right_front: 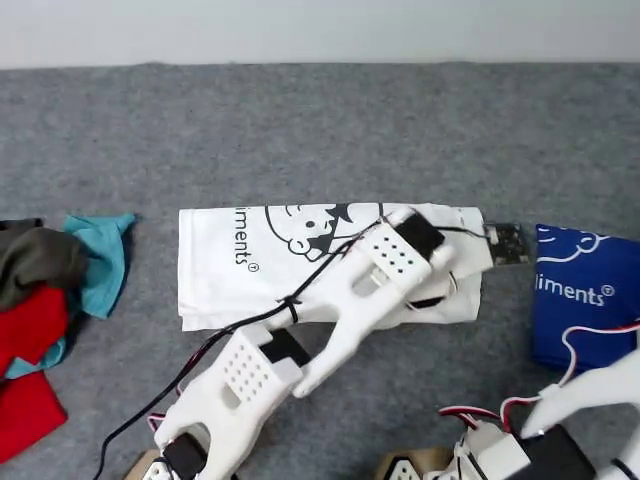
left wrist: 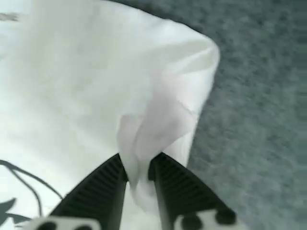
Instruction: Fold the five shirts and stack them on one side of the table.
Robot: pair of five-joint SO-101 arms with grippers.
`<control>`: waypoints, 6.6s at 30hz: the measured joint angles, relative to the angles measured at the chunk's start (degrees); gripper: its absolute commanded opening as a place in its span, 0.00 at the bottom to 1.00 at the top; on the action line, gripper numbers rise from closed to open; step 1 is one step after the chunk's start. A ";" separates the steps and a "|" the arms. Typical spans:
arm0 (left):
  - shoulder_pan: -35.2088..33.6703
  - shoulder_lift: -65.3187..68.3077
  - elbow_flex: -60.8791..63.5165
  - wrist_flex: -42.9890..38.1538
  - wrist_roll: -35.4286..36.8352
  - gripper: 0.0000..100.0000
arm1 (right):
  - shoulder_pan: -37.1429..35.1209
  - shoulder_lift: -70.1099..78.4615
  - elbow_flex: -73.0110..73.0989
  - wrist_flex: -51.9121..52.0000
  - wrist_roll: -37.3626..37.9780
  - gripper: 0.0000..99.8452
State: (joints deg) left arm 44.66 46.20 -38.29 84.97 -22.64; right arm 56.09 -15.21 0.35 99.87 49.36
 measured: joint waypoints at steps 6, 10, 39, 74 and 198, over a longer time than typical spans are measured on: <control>-2.11 0.00 0.00 -5.45 -0.26 0.02 | 0.00 0.00 0.00 0.00 0.00 0.02; -3.16 0.00 0.00 -8.09 -0.26 0.02 | 0.00 0.00 0.00 0.00 0.00 0.02; -11.08 5.19 -16.18 3.25 2.20 0.15 | 0.00 0.00 0.00 0.09 0.00 0.02; -10.73 -1.05 10.55 2.37 1.41 0.02 | 1.05 0.00 0.00 0.53 0.09 0.02; -21.80 -38.95 21.54 14.15 16.00 0.01 | 2.11 0.00 0.00 0.62 0.09 0.02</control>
State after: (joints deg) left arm 22.86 7.25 -16.75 99.12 -6.64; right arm 58.20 -15.21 0.35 100.48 49.45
